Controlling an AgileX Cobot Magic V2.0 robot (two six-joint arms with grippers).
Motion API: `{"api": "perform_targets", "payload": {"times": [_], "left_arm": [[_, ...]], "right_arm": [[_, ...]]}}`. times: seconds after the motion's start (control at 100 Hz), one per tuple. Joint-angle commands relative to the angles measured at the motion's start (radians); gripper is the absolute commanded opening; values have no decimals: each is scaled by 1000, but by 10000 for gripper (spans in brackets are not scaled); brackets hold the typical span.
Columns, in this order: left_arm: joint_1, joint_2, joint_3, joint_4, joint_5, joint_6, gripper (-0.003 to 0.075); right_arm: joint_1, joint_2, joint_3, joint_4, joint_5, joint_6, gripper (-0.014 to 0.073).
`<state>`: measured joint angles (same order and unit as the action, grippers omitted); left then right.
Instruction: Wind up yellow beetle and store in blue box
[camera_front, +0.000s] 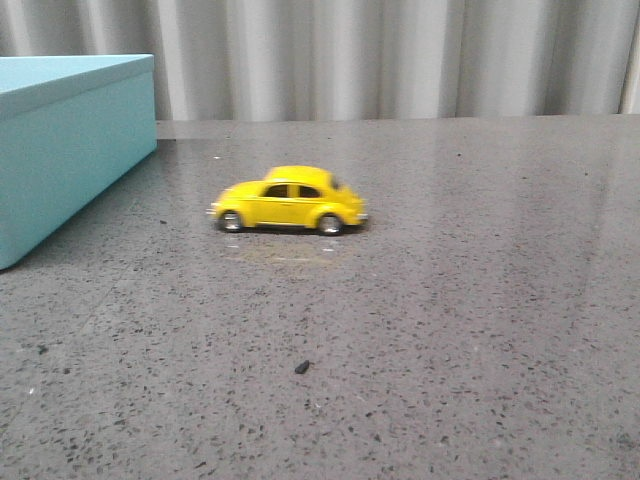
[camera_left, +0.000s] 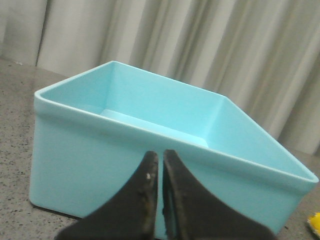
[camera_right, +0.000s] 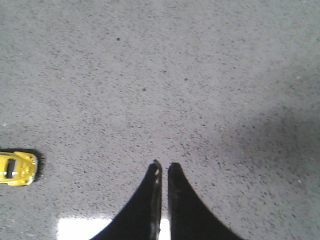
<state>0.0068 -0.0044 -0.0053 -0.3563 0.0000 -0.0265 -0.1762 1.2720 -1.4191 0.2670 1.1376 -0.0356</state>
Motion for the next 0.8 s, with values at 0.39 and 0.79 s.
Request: {"api": "perform_targets", "payload": {"times": [0.39,0.79], "left_arm": [[0,44,-336,307,-11,-5,-21],[0,421,-683,312,69,-5,-21]], "right_arm": [[-2,-132,-22,82,-137,-71,-61],[-2,-414,230,82,-391,-101,-61]]}}
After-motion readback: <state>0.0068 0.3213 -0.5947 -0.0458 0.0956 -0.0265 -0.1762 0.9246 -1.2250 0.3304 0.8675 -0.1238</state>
